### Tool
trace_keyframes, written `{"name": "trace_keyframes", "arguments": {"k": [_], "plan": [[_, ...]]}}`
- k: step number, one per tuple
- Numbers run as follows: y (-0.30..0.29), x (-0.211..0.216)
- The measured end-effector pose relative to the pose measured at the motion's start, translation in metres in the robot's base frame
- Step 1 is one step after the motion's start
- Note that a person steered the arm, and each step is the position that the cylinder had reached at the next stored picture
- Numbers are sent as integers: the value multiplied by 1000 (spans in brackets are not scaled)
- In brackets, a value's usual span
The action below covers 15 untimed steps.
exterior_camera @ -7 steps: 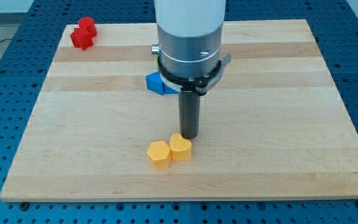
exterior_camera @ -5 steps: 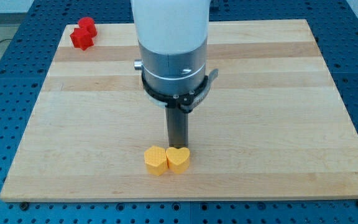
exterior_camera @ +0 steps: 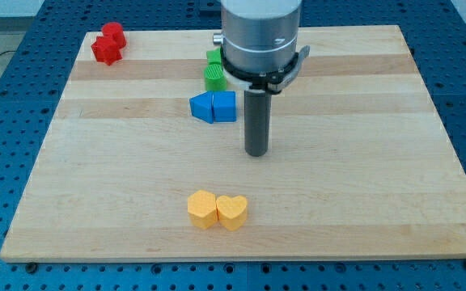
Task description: Separate green circle from green star
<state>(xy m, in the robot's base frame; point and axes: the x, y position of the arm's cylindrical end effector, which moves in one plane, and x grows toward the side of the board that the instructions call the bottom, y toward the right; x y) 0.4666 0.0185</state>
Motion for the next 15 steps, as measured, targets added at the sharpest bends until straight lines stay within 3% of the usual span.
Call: {"name": "trace_keyframes", "arguments": {"k": [2,3,5,6,11,13,15], "plan": [[0,-3],[35,-26],[40,-142],[13,-164],[-36,-161],[-35,-240],[-121,-225]]}}
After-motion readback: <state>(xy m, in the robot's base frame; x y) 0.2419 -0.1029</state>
